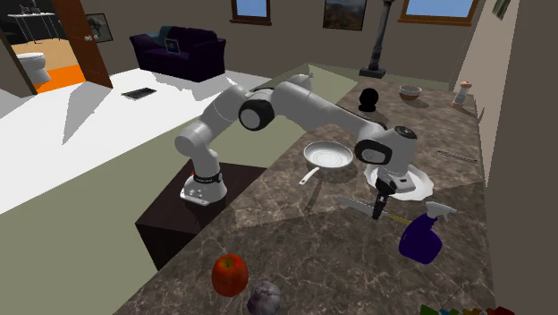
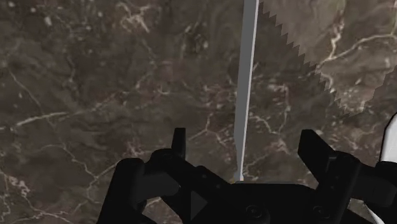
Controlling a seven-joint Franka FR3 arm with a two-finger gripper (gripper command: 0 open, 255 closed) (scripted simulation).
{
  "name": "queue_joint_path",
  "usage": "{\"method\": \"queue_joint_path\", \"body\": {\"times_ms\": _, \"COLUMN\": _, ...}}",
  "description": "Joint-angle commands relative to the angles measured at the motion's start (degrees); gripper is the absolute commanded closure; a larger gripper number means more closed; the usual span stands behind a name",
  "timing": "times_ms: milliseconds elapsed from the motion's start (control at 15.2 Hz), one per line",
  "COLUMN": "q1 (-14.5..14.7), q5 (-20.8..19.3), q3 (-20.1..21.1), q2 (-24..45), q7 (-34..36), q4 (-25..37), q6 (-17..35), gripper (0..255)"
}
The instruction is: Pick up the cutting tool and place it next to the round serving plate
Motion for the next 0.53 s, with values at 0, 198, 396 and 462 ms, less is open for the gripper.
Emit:
{"method": "queue_joint_path", "body": {"times_ms": 0, "q1": -0.05, "q5": -0.04, "q3": -0.04, "q2": -1.07, "q7": -0.02, "q4": 1.17, "q6": -2.23, "gripper": 0}}
{"method": "queue_joint_path", "body": {"times_ms": 198, "q1": -0.08, "q5": -0.08, "q3": -0.06, "q2": -1.86, "q7": 0.02, "q4": 3.29, "q6": -5.14, "gripper": 0}}
{"method": "queue_joint_path", "body": {"times_ms": 396, "q1": -0.08, "q5": -0.08, "q3": -0.06, "q2": -1.86, "q7": 0.02, "q4": 3.29, "q6": -5.14, "gripper": 0}}
{"method": "queue_joint_path", "body": {"times_ms": 462, "q1": -0.08, "q5": -0.08, "q3": -0.06, "q2": -1.86, "q7": 0.02, "q4": 3.29, "q6": -5.14, "gripper": 0}}
